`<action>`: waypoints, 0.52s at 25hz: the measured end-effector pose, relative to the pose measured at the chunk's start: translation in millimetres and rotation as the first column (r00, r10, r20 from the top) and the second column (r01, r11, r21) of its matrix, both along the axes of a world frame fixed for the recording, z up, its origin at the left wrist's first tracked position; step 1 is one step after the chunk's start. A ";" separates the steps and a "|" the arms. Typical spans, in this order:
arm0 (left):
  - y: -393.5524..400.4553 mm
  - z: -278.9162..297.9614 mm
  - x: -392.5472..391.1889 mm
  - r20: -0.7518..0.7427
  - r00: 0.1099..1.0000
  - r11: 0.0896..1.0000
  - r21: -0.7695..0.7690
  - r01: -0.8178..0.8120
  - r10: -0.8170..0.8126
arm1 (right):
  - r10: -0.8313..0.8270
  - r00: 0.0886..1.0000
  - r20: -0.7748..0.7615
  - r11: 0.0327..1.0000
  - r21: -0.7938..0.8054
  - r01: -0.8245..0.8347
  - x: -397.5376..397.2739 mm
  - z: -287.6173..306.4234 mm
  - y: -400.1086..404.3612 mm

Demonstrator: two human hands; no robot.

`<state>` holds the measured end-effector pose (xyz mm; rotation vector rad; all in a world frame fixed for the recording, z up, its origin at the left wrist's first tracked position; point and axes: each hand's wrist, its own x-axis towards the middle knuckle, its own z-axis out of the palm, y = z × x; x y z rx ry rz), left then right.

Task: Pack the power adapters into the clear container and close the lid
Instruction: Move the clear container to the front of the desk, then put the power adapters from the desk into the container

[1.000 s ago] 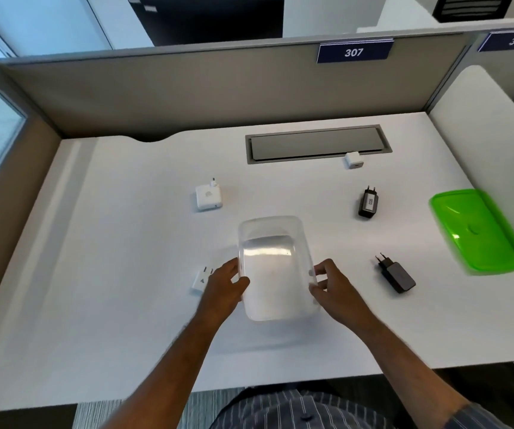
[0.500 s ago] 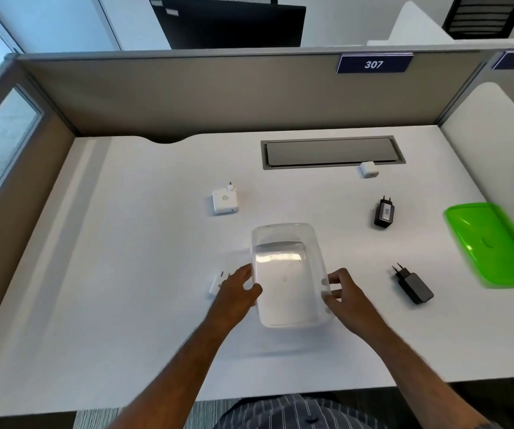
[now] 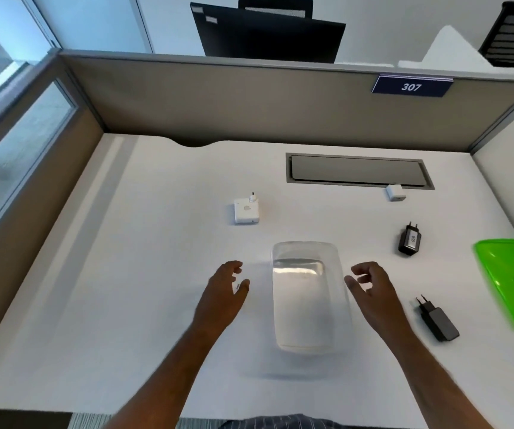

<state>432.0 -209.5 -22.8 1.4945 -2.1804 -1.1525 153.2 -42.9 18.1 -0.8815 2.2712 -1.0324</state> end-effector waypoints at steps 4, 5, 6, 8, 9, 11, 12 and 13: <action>-30.1 -15.3 16.7 0.100 0.994 0.989 -0.142 -0.026 0.041 | 0.068 0.995 -0.079 0.997 -0.038 -0.071 7.4 0.7 -34.8; -36.8 -19.9 19.8 0.133 0.990 0.985 -0.171 -0.032 0.055 | 0.090 0.990 -0.105 0.995 -0.042 -0.095 9.8 0.3 -44.9; -43.1 -26.2 23.2 0.166 0.983 0.979 -0.201 -0.041 0.075 | 0.115 0.985 -0.129 0.992 -0.043 -0.121 12.4 -0.5 -55.2; -56.0 -40.5 29.2 0.232 0.967 0.968 -0.246 -0.047 0.106 | 0.169 0.973 -0.160 0.983 -0.040 -0.177 17.4 -0.5 -77.2; -62.0 -46.8 31.8 0.268 0.957 0.969 -0.244 -0.045 0.112 | 0.197 0.965 -0.174 0.978 -0.041 -0.207 20.0 -0.3 -88.6; -71.2 -57.5 35.6 0.330 0.938 0.976 -0.216 -0.036 0.108 | 0.245 0.950 -0.193 0.966 -0.040 -0.257 24.6 -0.9 -110.8; -74.5 -62.7 37.1 0.355 0.930 0.978 -0.208 -0.026 0.100 | 0.266 0.943 -0.199 0.960 -0.038 -0.278 26.7 -1.5 -121.4; -77.2 -68.6 38.8 0.376 0.922 0.979 -0.204 -0.011 0.089 | 0.287 0.936 -0.204 0.953 -0.035 -0.300 29.4 -2.5 -133.2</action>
